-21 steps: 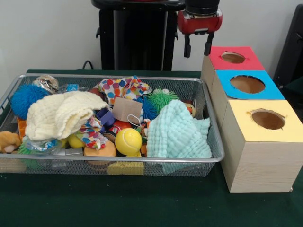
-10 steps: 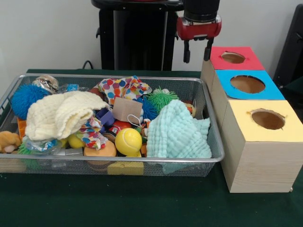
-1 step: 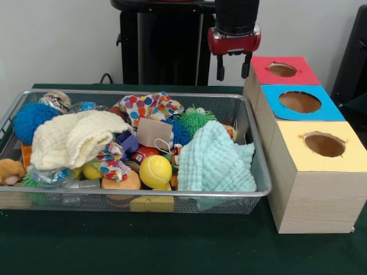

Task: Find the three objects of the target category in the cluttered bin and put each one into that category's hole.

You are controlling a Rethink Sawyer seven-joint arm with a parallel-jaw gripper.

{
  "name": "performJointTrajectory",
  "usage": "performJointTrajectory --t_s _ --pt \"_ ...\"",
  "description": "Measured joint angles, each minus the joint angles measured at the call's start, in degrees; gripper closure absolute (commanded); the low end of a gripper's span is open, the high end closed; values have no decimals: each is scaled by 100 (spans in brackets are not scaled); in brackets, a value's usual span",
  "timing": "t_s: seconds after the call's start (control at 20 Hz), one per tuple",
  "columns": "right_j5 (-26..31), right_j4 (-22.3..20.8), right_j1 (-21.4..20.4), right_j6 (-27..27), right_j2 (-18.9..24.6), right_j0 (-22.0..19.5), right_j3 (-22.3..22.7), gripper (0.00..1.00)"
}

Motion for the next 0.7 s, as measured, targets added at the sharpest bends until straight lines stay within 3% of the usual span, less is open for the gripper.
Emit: performJointTrajectory --t_s 0.7 --pt "0 1 457 0 35 12 -105 0"
